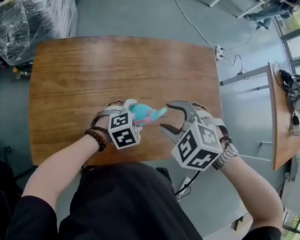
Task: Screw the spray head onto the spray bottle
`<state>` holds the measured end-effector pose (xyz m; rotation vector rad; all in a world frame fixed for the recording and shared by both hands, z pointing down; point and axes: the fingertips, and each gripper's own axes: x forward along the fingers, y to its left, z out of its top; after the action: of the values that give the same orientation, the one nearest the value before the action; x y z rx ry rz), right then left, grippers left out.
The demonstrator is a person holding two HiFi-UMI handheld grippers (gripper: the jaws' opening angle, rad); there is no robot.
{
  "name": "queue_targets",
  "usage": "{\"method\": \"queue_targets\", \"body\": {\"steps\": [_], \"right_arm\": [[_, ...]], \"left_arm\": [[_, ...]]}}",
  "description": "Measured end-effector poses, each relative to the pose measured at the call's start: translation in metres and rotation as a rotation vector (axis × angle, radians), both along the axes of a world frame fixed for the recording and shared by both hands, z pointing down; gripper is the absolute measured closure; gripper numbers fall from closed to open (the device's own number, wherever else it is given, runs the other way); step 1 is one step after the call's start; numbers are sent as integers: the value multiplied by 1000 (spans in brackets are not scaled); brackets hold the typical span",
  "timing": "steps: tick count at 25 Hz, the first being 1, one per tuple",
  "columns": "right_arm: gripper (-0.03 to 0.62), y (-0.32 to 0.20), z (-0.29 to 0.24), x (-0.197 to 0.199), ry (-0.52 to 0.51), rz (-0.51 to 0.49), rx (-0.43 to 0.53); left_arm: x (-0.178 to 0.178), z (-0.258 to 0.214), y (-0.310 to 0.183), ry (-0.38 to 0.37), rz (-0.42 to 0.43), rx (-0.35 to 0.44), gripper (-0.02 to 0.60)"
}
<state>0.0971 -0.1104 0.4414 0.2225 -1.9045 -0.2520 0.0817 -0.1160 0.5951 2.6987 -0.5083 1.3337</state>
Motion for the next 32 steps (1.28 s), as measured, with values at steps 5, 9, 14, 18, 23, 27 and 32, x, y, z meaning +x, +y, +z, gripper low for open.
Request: {"method": "queue_targets", "body": {"steps": [5,9,14,18,23,27,32], "right_arm": [[362,-8,-9,8,-41,56,39],[362,-5,-9,17,-60,92,45],[362,-2,-8,29,-100,162,51],[367,-1,-9,33,-197,267,67],[399,5,2,38,-305,384,48],[456,15,13,49,-355,467,36],[531,20,18,57,-404,529,61]], "left_arm": [[-9,13,-24,59,-96,1,175],[-14,22,-40,106,-165,14,175],[-16,36,-55,134,-229,19,175],[-17,45,-68,159,-296,18,173],[-19,57,-84,165,-360,9,172],[-17,60,-92,177,-384,8,169],[-12,61,-94,187,-377,17,166]]}}
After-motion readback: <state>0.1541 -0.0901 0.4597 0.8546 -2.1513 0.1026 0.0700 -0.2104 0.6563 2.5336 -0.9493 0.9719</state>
